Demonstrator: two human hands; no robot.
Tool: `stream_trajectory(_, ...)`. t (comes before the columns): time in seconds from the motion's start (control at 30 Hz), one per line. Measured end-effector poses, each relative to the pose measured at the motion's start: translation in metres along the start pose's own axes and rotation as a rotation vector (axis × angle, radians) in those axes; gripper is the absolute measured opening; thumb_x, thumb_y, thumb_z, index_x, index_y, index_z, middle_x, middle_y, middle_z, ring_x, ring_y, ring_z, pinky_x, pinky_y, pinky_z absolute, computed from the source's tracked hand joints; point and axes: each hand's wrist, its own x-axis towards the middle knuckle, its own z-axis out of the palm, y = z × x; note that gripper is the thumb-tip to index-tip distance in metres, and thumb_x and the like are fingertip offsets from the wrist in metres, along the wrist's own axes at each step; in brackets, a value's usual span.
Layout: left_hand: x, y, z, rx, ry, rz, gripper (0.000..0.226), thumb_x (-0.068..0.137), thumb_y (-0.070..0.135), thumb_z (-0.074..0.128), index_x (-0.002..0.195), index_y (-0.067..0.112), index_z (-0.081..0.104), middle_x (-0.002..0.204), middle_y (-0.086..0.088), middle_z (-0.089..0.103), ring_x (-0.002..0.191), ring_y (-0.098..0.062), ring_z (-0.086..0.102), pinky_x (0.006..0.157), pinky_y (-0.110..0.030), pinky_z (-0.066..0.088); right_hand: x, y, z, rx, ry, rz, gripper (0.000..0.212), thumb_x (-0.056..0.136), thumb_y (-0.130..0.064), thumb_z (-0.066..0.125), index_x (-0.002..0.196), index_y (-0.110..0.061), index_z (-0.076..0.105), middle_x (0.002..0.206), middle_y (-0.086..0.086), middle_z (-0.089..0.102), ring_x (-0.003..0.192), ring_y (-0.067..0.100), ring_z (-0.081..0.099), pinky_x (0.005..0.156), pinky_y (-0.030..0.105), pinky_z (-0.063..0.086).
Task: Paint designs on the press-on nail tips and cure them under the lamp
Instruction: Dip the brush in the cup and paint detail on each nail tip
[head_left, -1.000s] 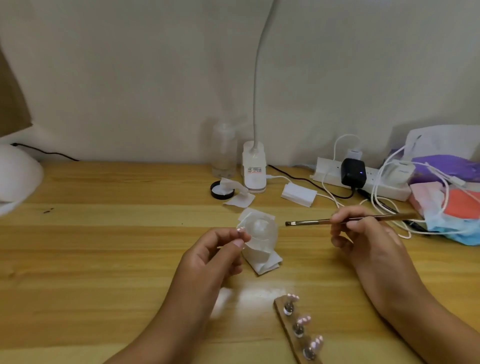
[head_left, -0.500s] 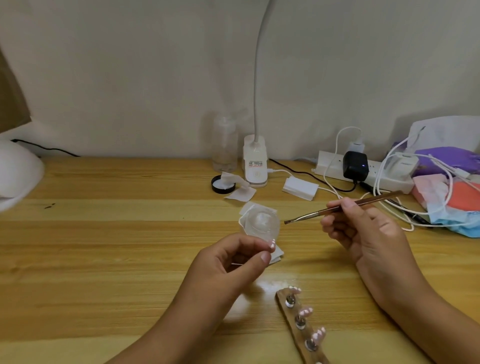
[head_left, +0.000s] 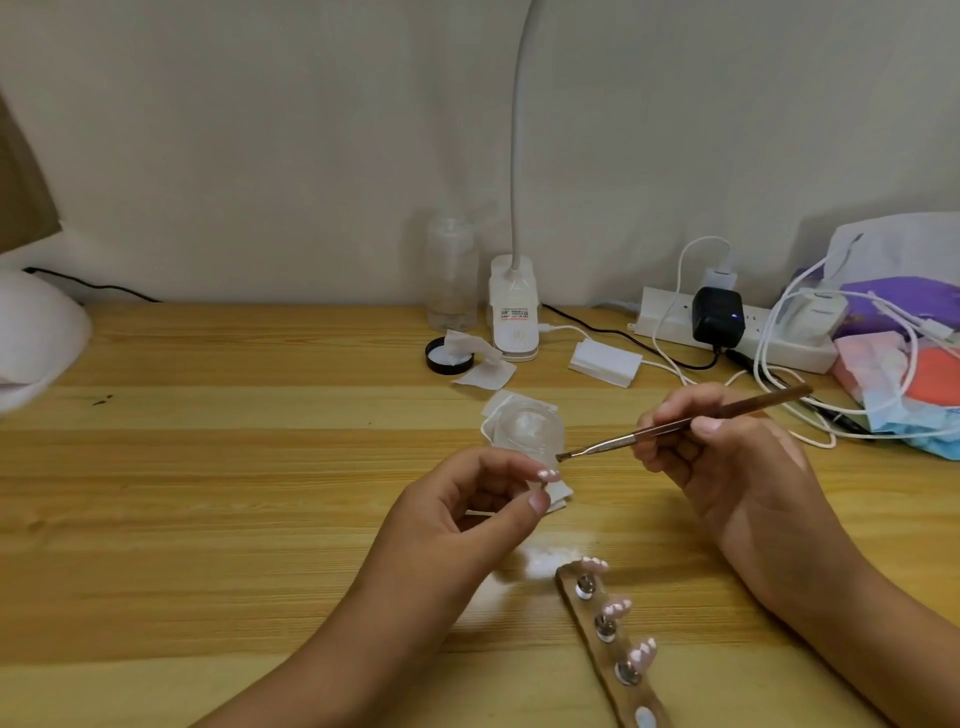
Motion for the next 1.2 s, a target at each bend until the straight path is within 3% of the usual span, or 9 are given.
stream_trajectory(0.1,0.0,0.0,0.0,0.003,-0.001,-0.012,0.008,0.074,0.035,0.077,0.081,0.034,0.073,0.095,0.008,0.075,0.083,0.001,0.065,0.07,-0.01,0.047,0.0,0.001,-0.001,-0.006,-0.027,-0.008,0.029,0.08,-0.012,0.045,0.079,-0.019,0.073,0.083,0.008,0.068,0.079,0.018,0.066,0.071,0.025,0.055)
stream_trajectory(0.47,0.0,-0.002,-0.002,0.014,-0.006,-0.019,0.008,0.082,0.022,0.072,0.08,0.03,0.073,0.088,0.01,0.074,0.077,0.002,0.063,0.067,-0.009,0.046,-0.001,0.002,0.001,-0.077,-0.062,-0.064,0.031,0.081,-0.008,0.044,0.077,-0.021,0.072,0.081,0.007,0.067,0.079,0.019,0.064,0.071,0.026,0.054)
stream_trajectory(0.63,0.0,-0.002,-0.001,-0.019,0.012,-0.006,0.013,0.067,0.038,0.07,0.078,0.031,0.072,0.091,0.008,0.075,0.078,0.002,0.065,0.068,-0.01,0.047,-0.001,0.002,0.0,-0.089,-0.04,-0.102,0.032,0.081,-0.007,0.042,0.076,-0.021,0.071,0.08,0.008,0.065,0.08,0.019,0.062,0.071,0.025,0.053)
stream_trajectory(0.77,0.0,-0.003,-0.002,-0.016,0.012,-0.021,0.016,0.067,0.039,0.072,0.08,0.029,0.072,0.092,0.009,0.076,0.086,-0.004,0.068,0.07,-0.011,0.048,0.0,0.002,-0.002,-0.029,-0.046,-0.124,0.034,0.082,-0.007,0.04,0.08,-0.021,0.072,0.083,0.007,0.066,0.082,0.017,0.063,0.073,0.024,0.054)
stream_trajectory(0.9,0.0,-0.004,-0.003,-0.002,0.021,-0.02,0.011,0.073,0.036,0.079,0.079,0.029,0.072,0.08,0.011,0.072,0.074,-0.001,0.063,0.068,-0.012,0.047,-0.001,0.003,-0.002,-0.041,-0.104,-0.12,0.025,0.082,-0.011,0.047,0.084,-0.019,0.071,0.086,0.008,0.066,0.085,0.019,0.064,0.074,0.025,0.054)
stream_trajectory(1.2,-0.002,-0.001,-0.002,-0.026,0.024,-0.026,0.01,0.069,0.037,0.073,0.076,0.029,0.071,0.086,0.003,0.074,0.081,-0.008,0.067,0.069,-0.012,0.048,0.001,-0.018,-0.003,-0.35,-0.002,-0.184,0.019,0.08,-0.024,0.055,0.088,-0.025,0.072,0.091,0.008,0.069,0.09,0.025,0.065,0.079,0.028,0.056)
